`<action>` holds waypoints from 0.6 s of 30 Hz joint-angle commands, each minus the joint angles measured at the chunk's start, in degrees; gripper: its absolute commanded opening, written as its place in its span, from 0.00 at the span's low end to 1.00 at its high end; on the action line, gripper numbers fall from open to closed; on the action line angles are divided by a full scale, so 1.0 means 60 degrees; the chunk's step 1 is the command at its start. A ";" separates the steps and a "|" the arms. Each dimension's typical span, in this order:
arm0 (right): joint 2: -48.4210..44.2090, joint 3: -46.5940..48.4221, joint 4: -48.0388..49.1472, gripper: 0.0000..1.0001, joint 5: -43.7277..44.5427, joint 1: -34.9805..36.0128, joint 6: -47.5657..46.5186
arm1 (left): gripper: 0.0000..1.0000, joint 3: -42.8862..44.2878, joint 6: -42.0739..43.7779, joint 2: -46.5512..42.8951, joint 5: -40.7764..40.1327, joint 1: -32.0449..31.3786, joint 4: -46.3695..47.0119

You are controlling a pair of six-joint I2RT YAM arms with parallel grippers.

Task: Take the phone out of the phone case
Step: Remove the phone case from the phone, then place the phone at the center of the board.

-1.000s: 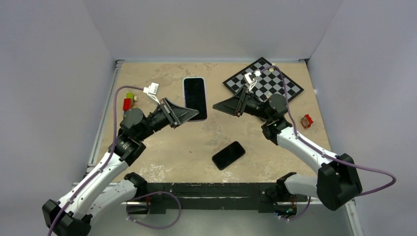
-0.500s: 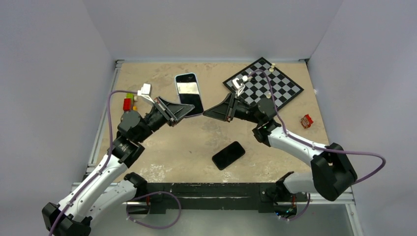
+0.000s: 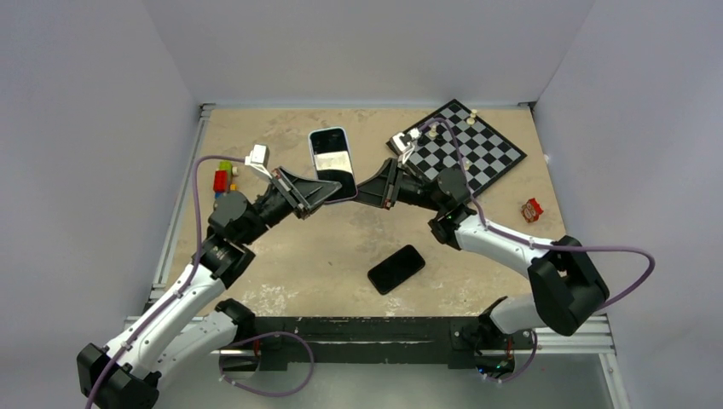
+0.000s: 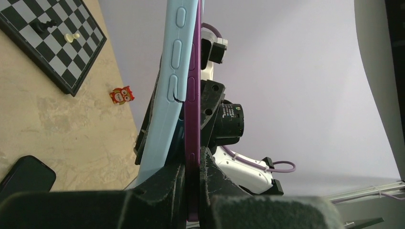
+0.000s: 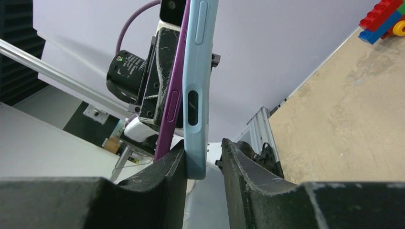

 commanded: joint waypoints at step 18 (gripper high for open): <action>-0.0730 0.1968 -1.0015 0.00 0.7623 -0.0876 -0.4521 | 0.00 -0.1218 -0.0563 -0.0567 0.0755 -0.0029 0.1411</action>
